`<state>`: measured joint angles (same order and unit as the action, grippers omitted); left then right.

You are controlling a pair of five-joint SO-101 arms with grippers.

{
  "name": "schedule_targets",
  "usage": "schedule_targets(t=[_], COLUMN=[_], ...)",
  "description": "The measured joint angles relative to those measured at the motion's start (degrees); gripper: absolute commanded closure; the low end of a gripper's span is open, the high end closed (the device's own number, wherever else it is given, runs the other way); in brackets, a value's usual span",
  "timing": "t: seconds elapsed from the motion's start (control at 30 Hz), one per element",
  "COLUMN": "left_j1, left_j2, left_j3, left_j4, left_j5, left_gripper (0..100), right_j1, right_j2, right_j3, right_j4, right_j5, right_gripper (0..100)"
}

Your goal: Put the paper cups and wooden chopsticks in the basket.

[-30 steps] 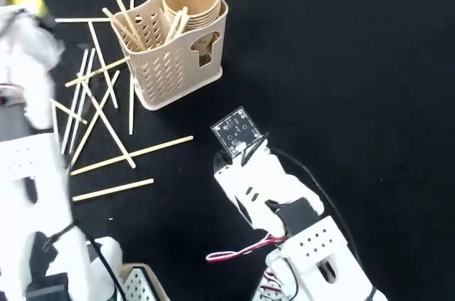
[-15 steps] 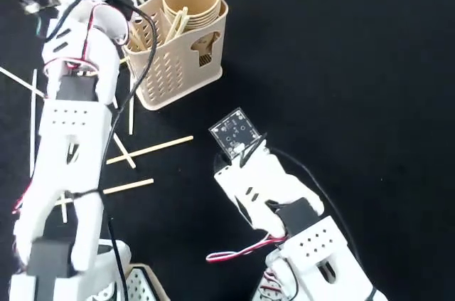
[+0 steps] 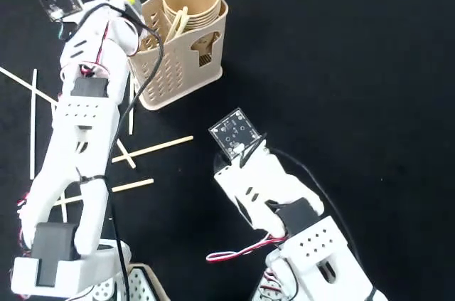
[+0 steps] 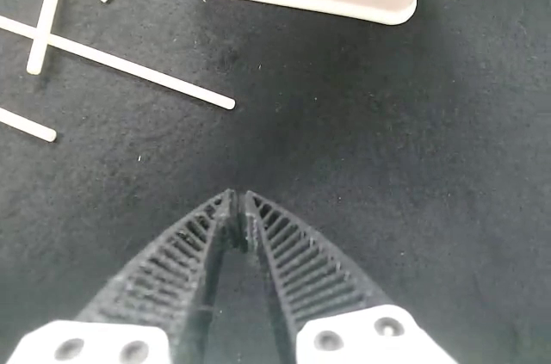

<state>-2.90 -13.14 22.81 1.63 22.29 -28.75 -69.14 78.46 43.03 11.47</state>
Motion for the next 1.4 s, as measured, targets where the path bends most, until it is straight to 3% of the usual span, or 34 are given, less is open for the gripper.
schedule_targets(t=[0.13, 0.27, 0.37, 0.67, 0.9, 0.97, 1.17, 1.4], left_j1=[0.0, 0.4, 1.7, -0.3, -17.6, -24.3, -40.4, -44.7], left_j2=[-2.7, -6.2, -9.1, -21.5, -23.6, -23.6, -23.7, -24.1], left_j3=[4.6, 9.5, 10.9, 1.6, -5.8, -3.1, 14.2, 36.7], left_j4=[0.0, 0.0, 4.0, 33.0, 66.3, 70.8, 67.7, 54.7], left_j5=[-2.6, -3.3, -3.9, -5.8, -6.2, -6.2, -6.0, -12.7], left_gripper=[96, 82, 81, 81, 80, 80, 80, 80], right_j1=[0.0, 0.0, 0.0, 0.0, 0.0, 0.0, 0.0, 0.0], right_j2=[0.0, 0.0, 0.0, 0.0, 0.0, 0.0, 0.0, 0.0], right_j3=[0.0, 0.0, 0.0, 0.0, 0.0, 0.0, 0.0, 0.0], right_j4=[0.0, 0.0, 0.0, 0.0, 0.0, 0.0, 0.0, 0.0], right_j5=[0.0, 0.0, 0.0, 0.0, 0.0, 0.0, 0.0, 0.0], right_gripper=[98.3, 98.3, 98.3, 98.3, 98.3, 98.3, 98.3, 98.3])
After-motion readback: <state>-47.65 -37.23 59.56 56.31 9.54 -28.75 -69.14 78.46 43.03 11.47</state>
